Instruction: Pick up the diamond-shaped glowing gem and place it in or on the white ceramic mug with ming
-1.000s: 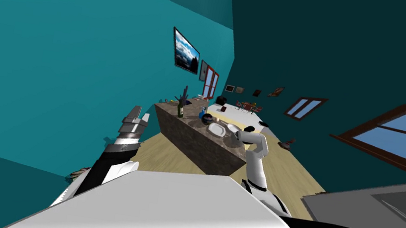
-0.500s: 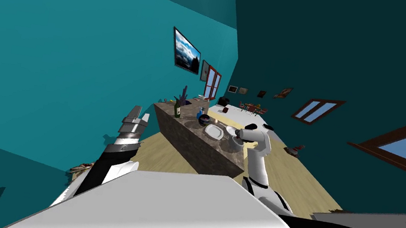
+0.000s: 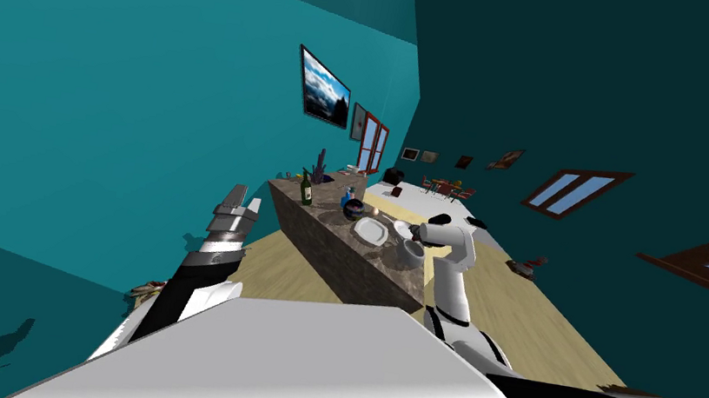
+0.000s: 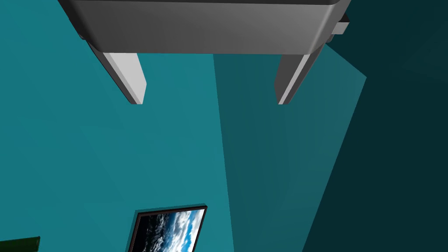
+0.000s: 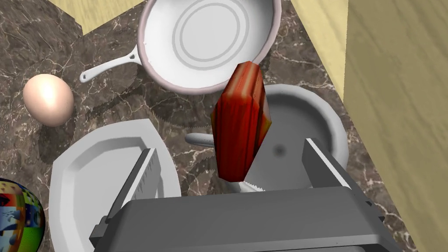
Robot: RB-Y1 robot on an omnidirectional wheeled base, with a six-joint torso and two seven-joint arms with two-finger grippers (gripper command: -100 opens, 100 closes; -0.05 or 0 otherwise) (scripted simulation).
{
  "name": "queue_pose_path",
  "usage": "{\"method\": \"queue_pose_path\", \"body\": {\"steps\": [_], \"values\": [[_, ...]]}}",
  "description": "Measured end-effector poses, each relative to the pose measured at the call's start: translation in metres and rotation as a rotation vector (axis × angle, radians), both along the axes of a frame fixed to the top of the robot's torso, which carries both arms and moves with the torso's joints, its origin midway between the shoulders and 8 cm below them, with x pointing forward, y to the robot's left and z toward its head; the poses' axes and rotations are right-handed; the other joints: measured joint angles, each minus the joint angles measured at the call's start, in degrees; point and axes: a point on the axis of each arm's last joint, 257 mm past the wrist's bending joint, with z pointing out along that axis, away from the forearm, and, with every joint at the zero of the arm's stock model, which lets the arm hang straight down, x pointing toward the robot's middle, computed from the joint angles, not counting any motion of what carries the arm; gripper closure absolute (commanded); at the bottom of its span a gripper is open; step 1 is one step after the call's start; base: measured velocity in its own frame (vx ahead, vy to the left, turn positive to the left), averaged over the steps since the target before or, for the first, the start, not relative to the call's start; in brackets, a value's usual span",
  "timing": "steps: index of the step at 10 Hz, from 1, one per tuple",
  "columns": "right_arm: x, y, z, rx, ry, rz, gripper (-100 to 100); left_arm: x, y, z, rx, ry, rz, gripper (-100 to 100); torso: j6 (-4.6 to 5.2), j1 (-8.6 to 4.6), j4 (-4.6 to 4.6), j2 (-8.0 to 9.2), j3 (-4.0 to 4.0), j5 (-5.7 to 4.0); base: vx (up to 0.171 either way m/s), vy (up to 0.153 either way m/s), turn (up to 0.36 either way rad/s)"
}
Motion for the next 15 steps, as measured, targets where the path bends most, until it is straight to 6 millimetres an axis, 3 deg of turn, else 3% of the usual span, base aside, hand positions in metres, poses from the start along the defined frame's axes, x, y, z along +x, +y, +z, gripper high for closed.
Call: {"method": "queue_pose_path", "body": {"steps": [2, 3, 4, 6, 8, 10, 12, 15], "values": [[0.000, 0.000, 0.000, 0.000, 0.000, 0.000, -100, 0.000, 0.000, 0.000, 0.000, 0.000, 0.000, 0, 0.00, 0.02, 0.00, 0.01, 0.00, 0.01, 0.000, 0.000, 0.000], [0.000, 0.000, 0.000, 0.000, 0.000, 0.000, 0, 0.000, 0.000, 0.000, 0.000, 0.000, 0.000, 0, 0.00, 0.02, 0.00, 0.01, 0.01, 0.01, 0.000, 0.000, 0.000], [0.000, 0.000, 0.000, 0.000, 0.000, 0.000, -100, 0.000, 0.000, 0.000, 0.000, 0.000, 0.000, 0, 0.00, 0.02, 0.00, 0.01, 0.01, 0.01, -0.102, 0.001, 0.441], [-0.020, -0.044, -0.020, -0.129, 0.086, -0.024, -100, 0.000, 0.000, 0.000, 0.000, 0.000, 0.000, 0, -0.04, -0.03, 0.10, 0.47, 0.27, 0.00, -0.118, -0.011, 0.258], [-0.042, -0.093, -0.021, -0.269, 0.159, -0.046, -100, 0.000, 0.000, 0.000, 0.000, 0.000, 0.000, 0, 0.05, -0.05, 0.07, 0.23, 0.15, -0.01, -0.008, 0.005, -0.046], [-0.038, -0.109, -0.006, -0.374, 0.161, -0.014, -100, 0.000, 0.000, 0.000, 0.000, 0.000, 0.000, 0, -0.01, 0.00, 0.00, -0.01, 0.00, 0.01, 0.011, 0.002, 0.008], [-0.028, -0.110, 0.003, -0.430, 0.155, 0.036, -100, 0.000, 0.000, 0.000, 0.000, 0.000, 0.000, 0, 0.00, 0.00, 0.00, -0.02, -0.01, 0.00, -0.060, 0.008, 0.168], [-0.062, -0.164, -0.001, -0.634, 0.322, 0.030, -100, 0.000, 0.000, 0.000, 0.000, 0.000, 0.000, 0, 0.03, -0.02, 0.10, 0.39, 0.24, 0.01, -0.084, 0.004, 0.191]]}}
